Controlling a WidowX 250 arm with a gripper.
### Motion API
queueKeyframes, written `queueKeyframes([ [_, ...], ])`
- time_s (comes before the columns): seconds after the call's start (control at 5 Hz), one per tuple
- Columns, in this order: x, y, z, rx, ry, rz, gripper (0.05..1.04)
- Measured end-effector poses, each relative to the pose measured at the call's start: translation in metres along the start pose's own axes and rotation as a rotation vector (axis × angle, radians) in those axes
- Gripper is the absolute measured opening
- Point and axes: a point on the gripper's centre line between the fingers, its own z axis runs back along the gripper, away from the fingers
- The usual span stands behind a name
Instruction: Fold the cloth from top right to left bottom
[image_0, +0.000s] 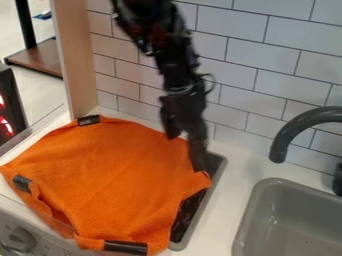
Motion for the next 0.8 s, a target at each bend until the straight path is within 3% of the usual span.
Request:
queueKeyframes([
  [0.2, 0.013, -0.008, -0.018, 0.003, 0.020, 0.018, 0.999],
  [0.4, 0.023, -0.016, -0.023, 0.120, 0.018, 0.118, 0.999],
  [0.6, 0.023, -0.018, -0.022, 0.161, 0.023, 0.240, 0.999],
  [0.8, 0.014, -0.019, -0.025, 0.172, 0.045, 0.344, 0.999],
])
